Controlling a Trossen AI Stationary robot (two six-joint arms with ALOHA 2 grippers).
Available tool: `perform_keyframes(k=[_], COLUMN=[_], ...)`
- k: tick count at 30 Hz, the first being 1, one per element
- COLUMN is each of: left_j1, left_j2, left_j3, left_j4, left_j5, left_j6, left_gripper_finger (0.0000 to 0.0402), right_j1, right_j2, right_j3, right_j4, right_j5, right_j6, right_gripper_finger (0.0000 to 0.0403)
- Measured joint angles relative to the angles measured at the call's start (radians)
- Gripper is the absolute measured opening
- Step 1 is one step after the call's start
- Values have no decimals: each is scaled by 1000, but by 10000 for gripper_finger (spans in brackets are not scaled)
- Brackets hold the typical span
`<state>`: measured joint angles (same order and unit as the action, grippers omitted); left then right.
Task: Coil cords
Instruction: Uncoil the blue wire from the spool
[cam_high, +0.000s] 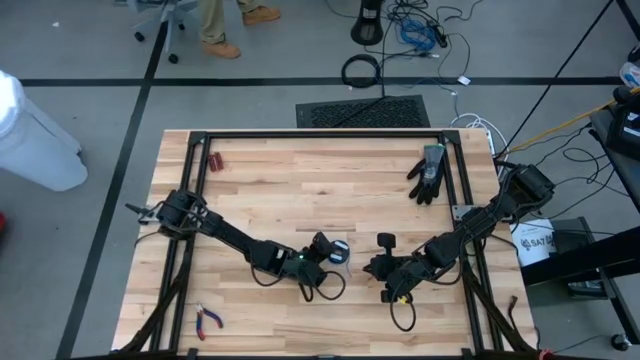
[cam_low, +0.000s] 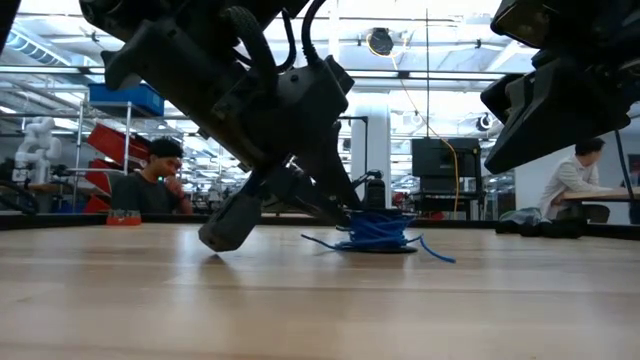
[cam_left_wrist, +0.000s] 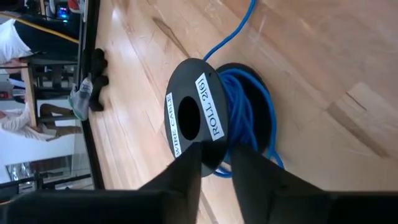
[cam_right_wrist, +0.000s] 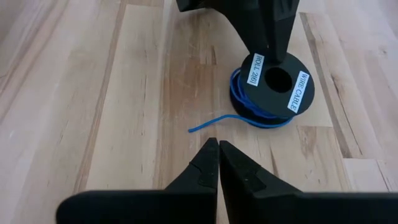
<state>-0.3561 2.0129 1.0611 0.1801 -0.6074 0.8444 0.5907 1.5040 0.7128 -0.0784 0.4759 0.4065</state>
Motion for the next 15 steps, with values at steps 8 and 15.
perform_keyframes(k=[8,15], left_j1=[0,-7], left_j2=[-1,-1], left_j3=[0,0], left_j4=[85,83], left_j5=[-7,-31], left_j6=[-38,-147], left_gripper_finger=[7,5], right_j1=[0,1], right_j2=[0,-2], right_j3=[0,2], right_j4=[0,-2], right_j5=[0,12], right_j6=[0,1], right_gripper_finger=[0,0])
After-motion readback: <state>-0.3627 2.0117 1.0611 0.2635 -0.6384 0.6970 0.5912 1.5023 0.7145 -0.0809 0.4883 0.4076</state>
